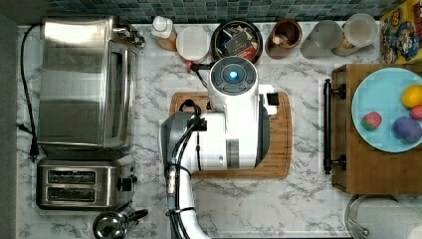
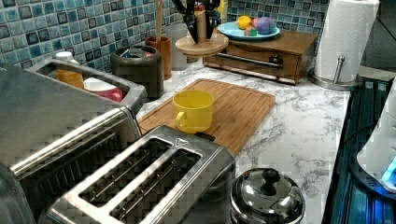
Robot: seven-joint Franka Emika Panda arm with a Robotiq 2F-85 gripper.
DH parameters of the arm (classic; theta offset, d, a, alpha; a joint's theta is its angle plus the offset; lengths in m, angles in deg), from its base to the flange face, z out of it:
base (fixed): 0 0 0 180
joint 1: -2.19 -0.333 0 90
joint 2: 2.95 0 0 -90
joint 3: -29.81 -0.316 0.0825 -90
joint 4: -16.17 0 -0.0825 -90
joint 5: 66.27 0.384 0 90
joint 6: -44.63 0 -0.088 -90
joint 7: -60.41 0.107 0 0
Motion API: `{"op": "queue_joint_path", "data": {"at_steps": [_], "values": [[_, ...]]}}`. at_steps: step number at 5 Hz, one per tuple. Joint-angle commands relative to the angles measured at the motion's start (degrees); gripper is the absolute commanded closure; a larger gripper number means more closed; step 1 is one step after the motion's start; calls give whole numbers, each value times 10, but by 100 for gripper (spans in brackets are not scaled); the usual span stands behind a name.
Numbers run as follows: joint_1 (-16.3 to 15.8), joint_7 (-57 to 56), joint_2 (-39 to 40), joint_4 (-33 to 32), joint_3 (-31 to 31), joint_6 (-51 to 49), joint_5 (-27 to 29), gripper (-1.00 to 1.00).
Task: Put the lid on the tea container.
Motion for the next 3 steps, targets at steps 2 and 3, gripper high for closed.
{"op": "queue_joint_path", "data": {"at_steps": [2,3], "values": [[16,3,-38,-39,8,124,52,100],[16,0,-70,-78,7,215,69,100]]}}
